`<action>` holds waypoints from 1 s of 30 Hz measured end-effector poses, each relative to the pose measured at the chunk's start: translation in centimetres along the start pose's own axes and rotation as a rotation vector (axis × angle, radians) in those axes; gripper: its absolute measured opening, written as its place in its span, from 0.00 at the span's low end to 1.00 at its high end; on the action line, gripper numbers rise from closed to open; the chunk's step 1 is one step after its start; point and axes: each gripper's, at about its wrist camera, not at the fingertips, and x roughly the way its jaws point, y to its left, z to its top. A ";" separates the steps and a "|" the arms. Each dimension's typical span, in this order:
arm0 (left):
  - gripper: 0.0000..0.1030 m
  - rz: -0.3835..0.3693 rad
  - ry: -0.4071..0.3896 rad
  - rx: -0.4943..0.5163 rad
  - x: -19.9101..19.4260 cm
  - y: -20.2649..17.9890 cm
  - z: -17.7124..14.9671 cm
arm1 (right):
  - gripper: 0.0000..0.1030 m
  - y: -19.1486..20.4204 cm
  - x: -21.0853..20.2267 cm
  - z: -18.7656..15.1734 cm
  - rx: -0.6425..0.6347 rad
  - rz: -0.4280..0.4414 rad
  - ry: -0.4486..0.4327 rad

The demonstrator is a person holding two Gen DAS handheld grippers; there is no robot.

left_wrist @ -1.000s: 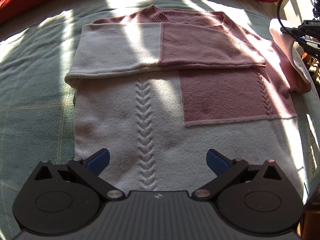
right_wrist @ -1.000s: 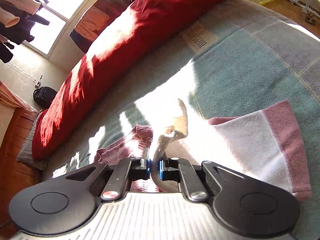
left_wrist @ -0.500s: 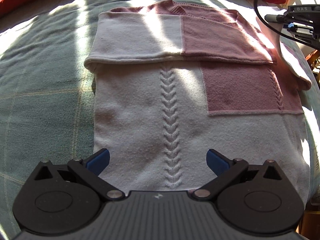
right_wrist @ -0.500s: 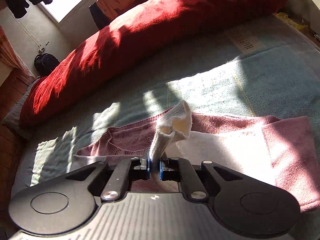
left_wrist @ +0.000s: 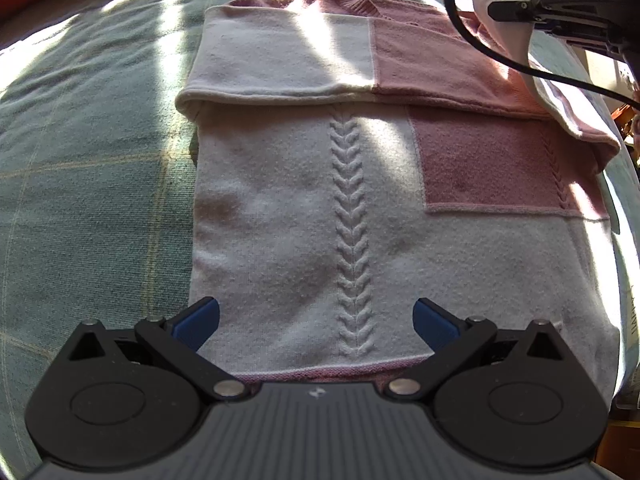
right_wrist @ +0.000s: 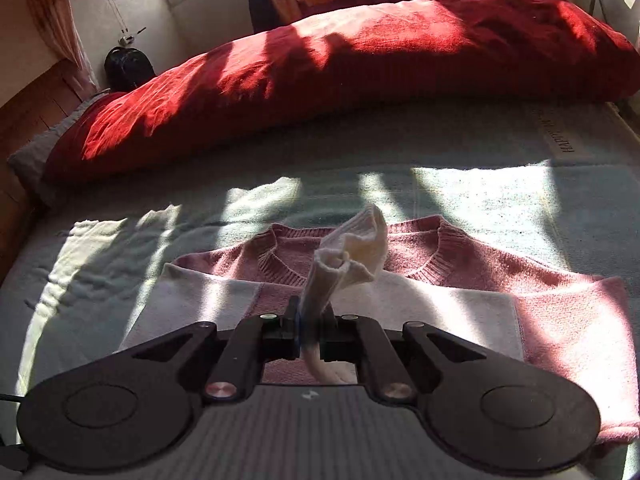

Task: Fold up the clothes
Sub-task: 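Lift the cuff with the right tool and carry it across the sweater body, then lower the sleeve onto the sweater body and open the right tool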

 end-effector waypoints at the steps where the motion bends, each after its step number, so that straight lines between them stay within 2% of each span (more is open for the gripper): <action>1: 0.99 -0.001 -0.001 0.000 0.0 0.0 -0.1 | 0.09 0.5 0.2 0.0 -0.012 0.005 0.003; 11: 0.99 -0.003 0.002 -0.015 0.0 0.9 -0.5 | 0.09 3.6 3.3 -1.3 -0.105 0.025 0.065; 19: 0.99 -0.005 0.008 -0.020 0.2 1.2 -0.7 | 0.09 5.4 5.0 -2.5 -0.204 -0.006 0.093; 23: 0.99 -0.005 0.010 -0.025 0.3 1.3 -0.8 | 0.16 5.6 6.0 -3.2 -0.232 -0.007 0.119; 30: 0.99 0.001 0.002 -0.017 0.2 1.2 -0.6 | 0.23 5.9 3.8 -3.5 -0.236 0.083 0.117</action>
